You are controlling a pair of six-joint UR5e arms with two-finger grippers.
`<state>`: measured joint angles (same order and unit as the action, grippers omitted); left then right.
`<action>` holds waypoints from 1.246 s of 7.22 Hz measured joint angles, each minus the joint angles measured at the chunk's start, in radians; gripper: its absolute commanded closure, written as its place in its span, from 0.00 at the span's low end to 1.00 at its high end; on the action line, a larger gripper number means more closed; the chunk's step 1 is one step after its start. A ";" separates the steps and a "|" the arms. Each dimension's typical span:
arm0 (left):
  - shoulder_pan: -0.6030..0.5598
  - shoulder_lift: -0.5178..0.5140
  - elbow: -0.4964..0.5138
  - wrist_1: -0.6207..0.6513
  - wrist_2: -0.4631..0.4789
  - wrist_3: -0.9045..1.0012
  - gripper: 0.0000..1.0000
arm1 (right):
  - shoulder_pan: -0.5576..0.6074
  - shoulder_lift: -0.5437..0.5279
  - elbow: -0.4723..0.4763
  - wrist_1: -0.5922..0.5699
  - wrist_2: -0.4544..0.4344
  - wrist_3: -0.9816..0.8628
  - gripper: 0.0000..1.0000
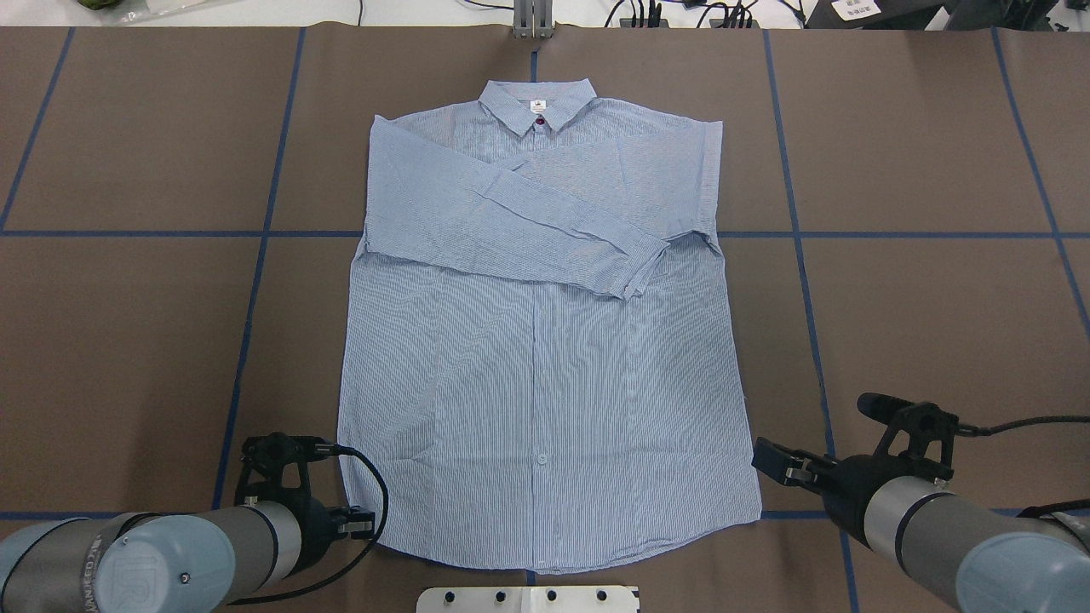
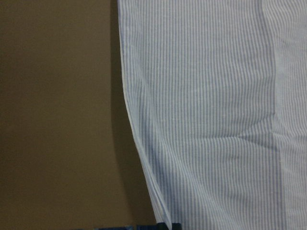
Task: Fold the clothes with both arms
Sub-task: 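Grasp the hem corners with both grippers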
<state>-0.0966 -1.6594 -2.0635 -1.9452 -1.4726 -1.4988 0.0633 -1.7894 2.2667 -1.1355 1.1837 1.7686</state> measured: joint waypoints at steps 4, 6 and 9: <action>0.003 0.001 -0.016 -0.001 0.023 0.003 1.00 | -0.086 0.011 -0.074 -0.001 -0.089 0.030 0.49; 0.003 0.000 -0.018 -0.001 0.031 0.004 1.00 | -0.112 0.014 -0.099 -0.002 -0.108 0.031 0.49; 0.002 0.001 -0.029 -0.001 0.032 0.005 1.00 | -0.142 0.118 -0.137 -0.122 -0.138 0.029 0.49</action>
<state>-0.0949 -1.6584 -2.0927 -1.9462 -1.4405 -1.4941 -0.0783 -1.6715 2.1294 -1.2576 1.0458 1.7980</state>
